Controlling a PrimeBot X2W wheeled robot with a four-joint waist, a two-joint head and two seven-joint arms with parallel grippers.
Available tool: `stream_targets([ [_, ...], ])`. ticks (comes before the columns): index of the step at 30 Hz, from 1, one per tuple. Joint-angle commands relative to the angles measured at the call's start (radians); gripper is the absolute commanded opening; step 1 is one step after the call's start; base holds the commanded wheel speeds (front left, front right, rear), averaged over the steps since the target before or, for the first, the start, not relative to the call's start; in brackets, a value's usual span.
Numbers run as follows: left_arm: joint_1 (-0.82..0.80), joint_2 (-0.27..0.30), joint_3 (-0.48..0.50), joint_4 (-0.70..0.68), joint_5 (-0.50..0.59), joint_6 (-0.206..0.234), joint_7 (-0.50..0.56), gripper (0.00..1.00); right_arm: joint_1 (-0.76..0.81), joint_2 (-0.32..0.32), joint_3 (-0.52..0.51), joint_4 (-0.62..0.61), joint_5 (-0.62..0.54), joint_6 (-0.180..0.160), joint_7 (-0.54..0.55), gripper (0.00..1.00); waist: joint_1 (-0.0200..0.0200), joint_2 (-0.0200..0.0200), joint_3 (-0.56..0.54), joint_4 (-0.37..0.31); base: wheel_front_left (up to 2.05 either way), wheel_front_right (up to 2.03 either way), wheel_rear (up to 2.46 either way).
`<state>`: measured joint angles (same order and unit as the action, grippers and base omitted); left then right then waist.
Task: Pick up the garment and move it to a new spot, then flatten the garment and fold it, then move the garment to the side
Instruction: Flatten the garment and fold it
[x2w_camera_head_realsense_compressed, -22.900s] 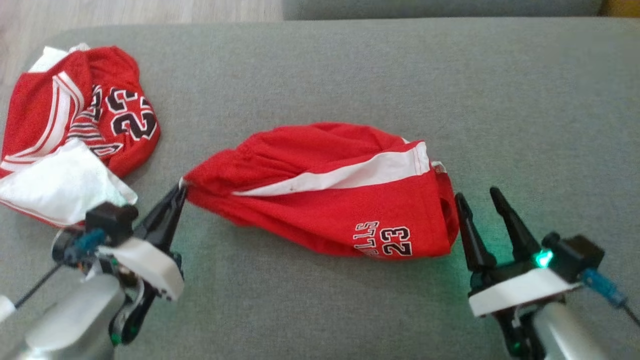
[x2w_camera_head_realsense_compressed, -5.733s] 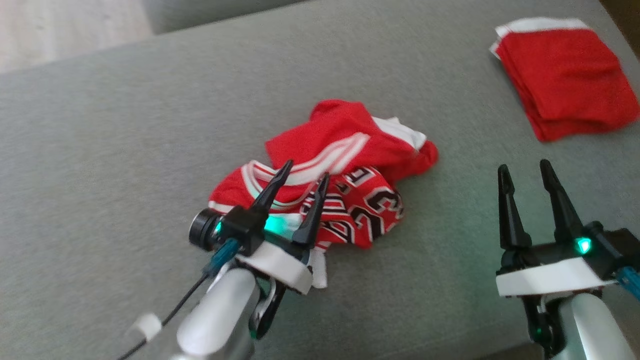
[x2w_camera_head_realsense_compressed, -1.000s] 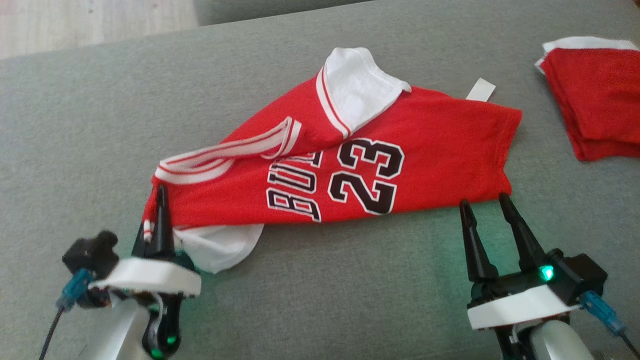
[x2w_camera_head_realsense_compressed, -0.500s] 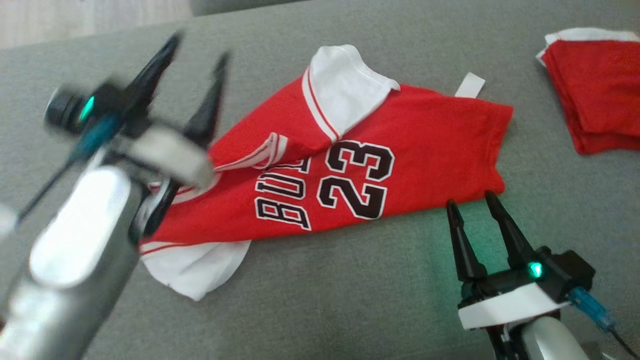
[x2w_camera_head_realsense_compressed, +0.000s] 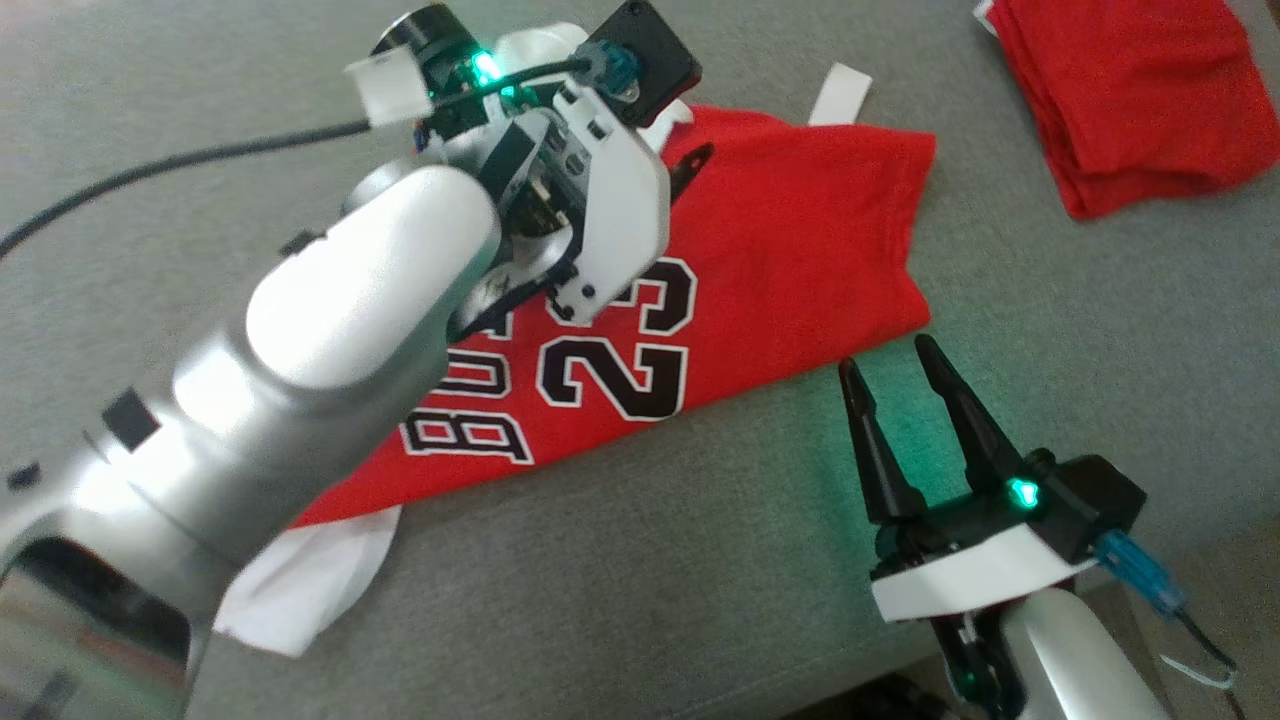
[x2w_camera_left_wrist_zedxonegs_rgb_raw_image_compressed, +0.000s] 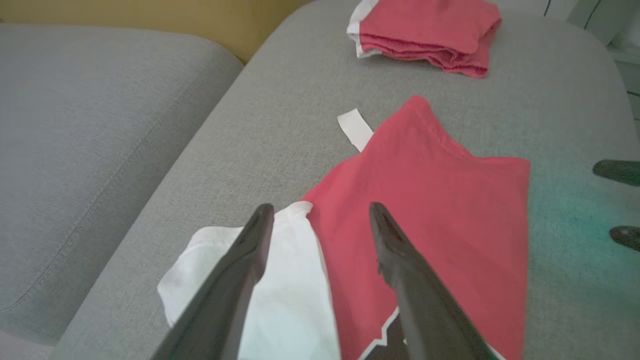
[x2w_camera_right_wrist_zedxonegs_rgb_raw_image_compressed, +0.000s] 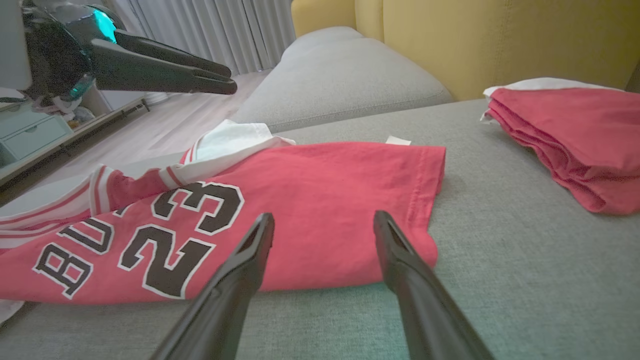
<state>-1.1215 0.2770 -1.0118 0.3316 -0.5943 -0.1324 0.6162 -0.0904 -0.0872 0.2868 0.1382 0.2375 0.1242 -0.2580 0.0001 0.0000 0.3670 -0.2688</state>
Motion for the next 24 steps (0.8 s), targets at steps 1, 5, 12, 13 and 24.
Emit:
stream_targets([
  [1,-0.092,0.016,0.005,0.008,-0.01,0.002,0.004,1.0,-0.03,0.006,0.026,-0.027,0.008,0.007,-0.004,1.0,-0.0001,0.0,0.048,-0.046,0.0,0.0,0.0],
  [5,-0.164,0.018,-0.071,0.094,-0.017,0.002,-0.007,1.0,-0.057,0.015,0.045,-0.025,0.015,0.007,-0.004,1.0,-0.0001,0.0,0.091,-0.088,0.0,0.0,0.0],
  [12,-0.242,0.032,-0.177,0.182,-0.047,0.002,-0.046,1.0,-0.084,0.029,0.064,-0.02,0.029,0.007,-0.004,1.0,-0.0001,0.0,0.142,-0.136,0.0,0.0,0.0],
  [13,-0.252,0.035,-0.191,0.19,-0.05,0.002,-0.049,1.0,-0.087,0.03,0.066,-0.02,0.03,0.007,-0.004,1.0,-0.0001,0.0,0.147,-0.139,0.0,0.0,0.0],
  [24,-0.314,0.043,-0.26,0.248,-0.042,0.002,-0.083,0.45,-0.101,0.036,0.068,-0.014,0.037,0.007,-0.004,1.0,-0.0001,0.0,0.151,-0.149,0.0,0.0,0.0],
])
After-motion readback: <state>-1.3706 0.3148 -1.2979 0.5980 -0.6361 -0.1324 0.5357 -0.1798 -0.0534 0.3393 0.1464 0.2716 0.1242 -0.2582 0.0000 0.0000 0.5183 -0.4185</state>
